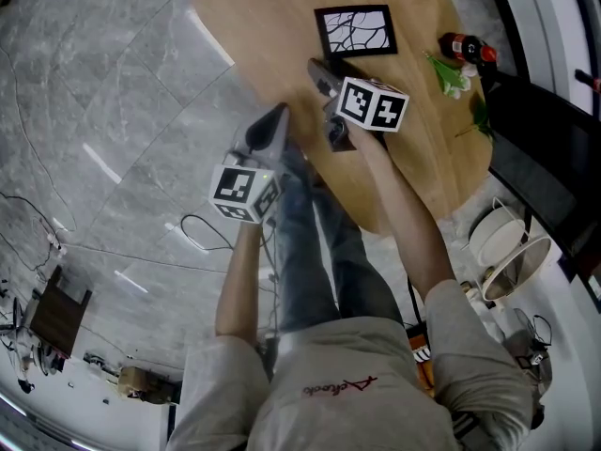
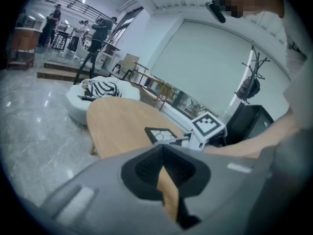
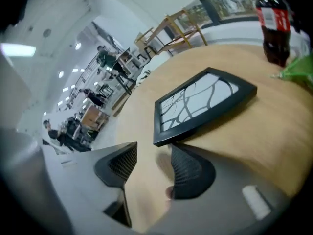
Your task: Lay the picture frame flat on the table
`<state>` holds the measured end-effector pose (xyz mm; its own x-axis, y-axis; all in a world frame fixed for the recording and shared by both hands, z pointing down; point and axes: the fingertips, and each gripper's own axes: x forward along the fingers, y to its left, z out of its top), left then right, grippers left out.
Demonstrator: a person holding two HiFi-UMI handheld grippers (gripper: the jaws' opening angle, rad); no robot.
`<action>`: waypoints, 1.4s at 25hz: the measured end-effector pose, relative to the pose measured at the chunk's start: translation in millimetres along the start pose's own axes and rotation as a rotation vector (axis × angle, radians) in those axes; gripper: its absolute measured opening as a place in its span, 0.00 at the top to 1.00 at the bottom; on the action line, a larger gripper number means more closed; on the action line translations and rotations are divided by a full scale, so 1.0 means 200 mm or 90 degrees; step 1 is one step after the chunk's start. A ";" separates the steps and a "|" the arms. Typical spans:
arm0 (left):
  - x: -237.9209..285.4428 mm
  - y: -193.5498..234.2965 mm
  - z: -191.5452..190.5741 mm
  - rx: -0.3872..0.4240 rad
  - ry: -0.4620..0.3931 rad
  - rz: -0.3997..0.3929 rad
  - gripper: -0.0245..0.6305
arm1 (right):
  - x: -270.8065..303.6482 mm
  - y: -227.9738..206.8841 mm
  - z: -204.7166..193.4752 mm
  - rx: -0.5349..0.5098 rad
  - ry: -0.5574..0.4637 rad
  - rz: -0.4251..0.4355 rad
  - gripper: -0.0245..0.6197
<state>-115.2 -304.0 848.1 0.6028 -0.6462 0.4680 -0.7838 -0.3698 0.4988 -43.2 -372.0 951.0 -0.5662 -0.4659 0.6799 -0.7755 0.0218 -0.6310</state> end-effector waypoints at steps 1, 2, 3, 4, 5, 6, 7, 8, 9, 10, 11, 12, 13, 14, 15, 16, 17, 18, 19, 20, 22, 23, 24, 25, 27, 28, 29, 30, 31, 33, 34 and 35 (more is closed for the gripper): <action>0.00 0.00 0.00 0.000 0.000 0.000 0.96 | 0.01 0.00 -0.02 -0.044 0.011 -0.017 0.63; 0.00 -0.01 0.00 0.001 0.000 0.000 0.96 | 0.01 0.00 -0.03 -0.087 0.021 -0.035 0.62; 0.00 0.00 0.00 0.001 -0.001 0.000 0.96 | 0.01 0.00 -0.04 -0.126 0.028 -0.050 0.62; 0.00 0.00 0.00 0.002 -0.001 0.001 0.96 | 0.02 0.01 -0.05 -0.157 0.034 -0.060 0.62; -0.01 0.00 0.01 0.002 -0.002 0.001 0.96 | 0.02 0.01 -0.06 -0.181 0.037 -0.067 0.62; -0.01 0.01 0.01 0.002 -0.003 0.002 0.96 | 0.02 0.01 -0.06 -0.198 0.038 -0.071 0.63; -0.01 0.01 0.02 0.002 -0.003 0.003 0.96 | 0.02 0.01 -0.06 -0.212 0.039 -0.075 0.63; -0.01 0.01 0.02 0.002 -0.004 0.004 0.96 | 0.02 0.01 -0.06 -0.223 0.039 -0.078 0.63; -0.01 0.01 0.02 0.002 -0.004 0.004 0.96 | 0.02 0.01 -0.07 -0.233 0.038 -0.081 0.64; -0.02 0.01 0.02 0.003 -0.005 0.005 0.96 | 0.02 0.01 -0.07 -0.240 0.038 -0.084 0.65; -0.02 0.01 0.02 0.003 -0.005 0.005 0.96 | 0.02 0.00 -0.07 -0.249 0.039 -0.087 0.66; -0.02 0.01 0.02 0.004 -0.005 0.005 0.96 | 0.02 0.00 -0.07 -0.260 0.041 -0.091 0.68; -0.02 0.02 0.02 0.005 -0.005 0.005 0.96 | 0.01 0.00 -0.07 -0.272 0.042 -0.096 0.70; -0.03 0.02 0.01 0.005 -0.004 0.005 0.96 | 0.01 0.00 -0.07 -0.282 0.042 -0.102 0.73; -0.03 0.02 0.01 0.005 -0.005 0.005 0.96 | 0.00 -0.01 -0.07 -0.289 0.039 -0.110 0.78; -0.04 0.02 0.01 0.003 -0.006 0.005 0.96 | -0.01 -0.01 -0.07 -0.295 0.034 -0.118 0.85; -0.04 0.02 0.01 0.002 -0.008 0.005 0.96 | -0.03 -0.02 -0.07 -0.303 0.029 -0.125 0.93; -0.04 0.02 0.02 0.001 -0.009 0.006 0.96 | -0.04 -0.02 -0.07 -0.312 0.026 -0.129 0.96; -0.05 0.02 0.02 0.001 -0.009 0.006 0.96 | -0.05 -0.01 -0.07 -0.321 0.026 -0.128 0.96; -0.06 0.02 0.03 0.002 -0.010 0.007 0.96 | -0.06 -0.01 -0.07 -0.328 0.027 -0.126 0.96; -0.07 0.01 0.06 0.004 -0.014 0.008 0.96 | -0.09 0.01 -0.08 -0.332 0.027 -0.119 0.96; -0.07 0.01 0.08 0.005 -0.016 0.009 0.96 | -0.10 0.02 -0.08 -0.328 0.026 -0.112 0.96; -0.08 0.01 0.09 0.006 -0.019 0.009 0.96 | -0.11 0.03 -0.08 -0.321 0.024 -0.104 0.96; -0.08 0.01 0.10 0.007 -0.022 0.010 0.96 | -0.12 0.04 -0.08 -0.313 0.020 -0.096 0.96; -0.09 0.00 0.12 0.009 -0.025 0.009 0.96 | -0.16 0.06 -0.07 -0.304 0.008 -0.085 0.96; -0.10 -0.01 0.12 0.011 -0.027 0.009 0.96 | -0.18 0.07 -0.06 -0.305 0.000 -0.082 0.96; -0.10 -0.02 0.13 0.012 -0.028 0.008 0.96 | -0.21 0.08 -0.05 -0.308 -0.009 -0.081 0.96; -0.11 -0.02 0.14 0.014 -0.029 0.008 0.96 | -0.24 0.10 -0.04 -0.310 -0.019 -0.080 0.96; -0.12 -0.03 0.15 0.014 -0.030 0.008 0.96 | -0.27 0.11 -0.02 -0.310 -0.031 -0.078 0.96; -0.15 -0.05 0.18 0.015 -0.033 0.008 0.96 | -0.34 0.16 0.02 -0.309 -0.056 -0.077 0.96; -0.17 -0.05 0.19 0.016 -0.034 0.009 0.96 | -0.38 0.18 0.04 -0.308 -0.068 -0.078 0.96; -0.19 -0.06 0.21 0.017 -0.036 0.011 0.96 | -0.42 0.21 0.07 -0.310 -0.081 -0.077 0.96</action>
<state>-134.8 -303.2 793.1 0.5801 -0.6895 0.4337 -0.7984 -0.3755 0.4707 -24.4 -343.3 862.0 -0.4496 -0.5935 0.6676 -0.8906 0.3558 -0.2834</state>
